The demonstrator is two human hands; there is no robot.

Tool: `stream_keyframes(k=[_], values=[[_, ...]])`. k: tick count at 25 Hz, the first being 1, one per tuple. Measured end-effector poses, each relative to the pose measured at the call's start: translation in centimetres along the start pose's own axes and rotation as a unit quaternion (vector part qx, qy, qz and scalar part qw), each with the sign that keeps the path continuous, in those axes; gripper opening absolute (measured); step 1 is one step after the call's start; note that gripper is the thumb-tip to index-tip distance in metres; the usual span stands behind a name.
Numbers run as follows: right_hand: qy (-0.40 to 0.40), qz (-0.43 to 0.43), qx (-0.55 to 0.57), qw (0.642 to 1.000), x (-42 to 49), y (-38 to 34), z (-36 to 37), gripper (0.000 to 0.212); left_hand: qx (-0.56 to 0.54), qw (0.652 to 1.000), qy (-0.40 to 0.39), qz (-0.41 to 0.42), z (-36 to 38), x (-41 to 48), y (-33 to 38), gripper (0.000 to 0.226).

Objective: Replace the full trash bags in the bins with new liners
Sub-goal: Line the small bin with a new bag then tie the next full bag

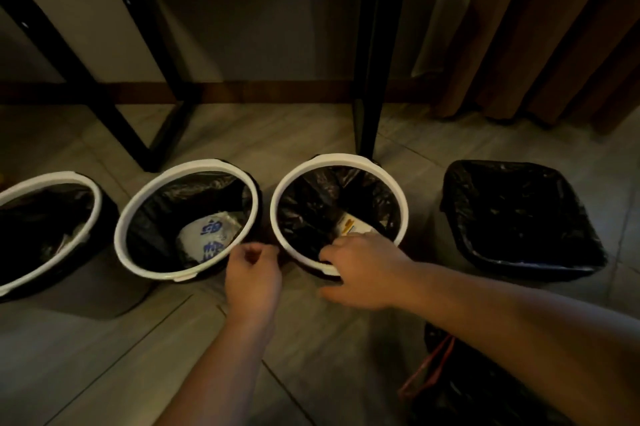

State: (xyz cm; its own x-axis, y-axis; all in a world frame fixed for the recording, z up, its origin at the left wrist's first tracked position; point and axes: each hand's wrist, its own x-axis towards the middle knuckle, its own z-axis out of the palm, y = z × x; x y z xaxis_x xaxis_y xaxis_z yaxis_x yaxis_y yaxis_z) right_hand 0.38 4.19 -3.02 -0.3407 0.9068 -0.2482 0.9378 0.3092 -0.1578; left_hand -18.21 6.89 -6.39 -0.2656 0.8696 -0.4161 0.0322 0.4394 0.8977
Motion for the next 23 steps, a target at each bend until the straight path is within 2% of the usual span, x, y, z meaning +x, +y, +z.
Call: stream_keyframes(k=[3, 6, 11, 15, 19, 23], values=[[0.041, 0.035, 0.073, 0.996, 0.4, -0.9, 2.4, 0.038, -0.018, 0.992, -0.071, -0.102, -0.7, 0.6, -2.0, 0.012], [0.059, 0.082, 0.173, 0.980, 0.2, -0.1, 2.7, 0.026, -0.017, 0.988, -0.123, -0.094, -0.7, 0.9, -2.1, 0.018], [0.069, 0.087, 0.228, 0.967, -0.1, 0.1, 2.5, 0.023, -0.030, 0.989, -0.115, -0.082, -0.2, 0.7, -1.8, 0.021], [0.118, 0.075, 0.250, 0.958, -0.7, 0.2, 1.0, 0.028, -0.031, 0.993, -0.079, -0.082, 0.6, 0.5, -2.0, 0.021], [0.157, 0.051, 0.282, 0.945, -1.1, 0.5, -3.5, 0.025, 0.075, 0.996, -0.049, -0.028, 1.6, 1.0, -1.6, 0.032], [0.251, 0.054, 0.274, 0.927, -0.2, 2.1, -9.9, 0.021, 0.073, 0.992, -0.087, -0.056, 1.8, 0.7, -1.4, 0.030]])
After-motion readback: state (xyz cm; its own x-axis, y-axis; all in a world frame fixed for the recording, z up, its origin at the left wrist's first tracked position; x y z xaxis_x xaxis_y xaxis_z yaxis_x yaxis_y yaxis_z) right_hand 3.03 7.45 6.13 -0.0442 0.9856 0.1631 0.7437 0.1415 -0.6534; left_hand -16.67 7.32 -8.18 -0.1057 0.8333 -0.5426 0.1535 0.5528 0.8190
